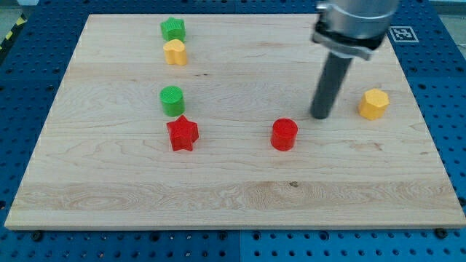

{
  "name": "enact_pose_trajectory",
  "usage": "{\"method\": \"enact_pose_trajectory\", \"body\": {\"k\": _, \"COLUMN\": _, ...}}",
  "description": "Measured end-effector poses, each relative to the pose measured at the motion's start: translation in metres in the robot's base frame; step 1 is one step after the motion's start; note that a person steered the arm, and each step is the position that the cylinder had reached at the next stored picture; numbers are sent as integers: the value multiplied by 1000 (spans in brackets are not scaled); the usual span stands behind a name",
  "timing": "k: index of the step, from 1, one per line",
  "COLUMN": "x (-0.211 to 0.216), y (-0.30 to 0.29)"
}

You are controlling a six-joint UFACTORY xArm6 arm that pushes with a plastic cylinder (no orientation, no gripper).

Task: Place the yellow heart on top of hexagon

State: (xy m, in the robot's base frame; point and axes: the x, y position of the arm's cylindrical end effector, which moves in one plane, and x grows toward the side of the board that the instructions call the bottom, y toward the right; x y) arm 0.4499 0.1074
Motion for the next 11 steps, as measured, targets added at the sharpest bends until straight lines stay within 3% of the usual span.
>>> {"method": "enact_pose_trajectory", "body": {"k": 1, "x": 0, "y": -68}}
{"method": "enact_pose_trajectory", "body": {"k": 3, "x": -57, "y": -129}}
{"method": "enact_pose_trajectory", "body": {"k": 5, "x": -75, "y": -244}}
{"method": "enact_pose_trajectory", "body": {"k": 6, "x": -128, "y": -261}}
{"method": "enact_pose_trajectory", "body": {"k": 7, "x": -155, "y": -264}}
{"method": "enact_pose_trajectory", "body": {"k": 11, "x": -138, "y": -227}}
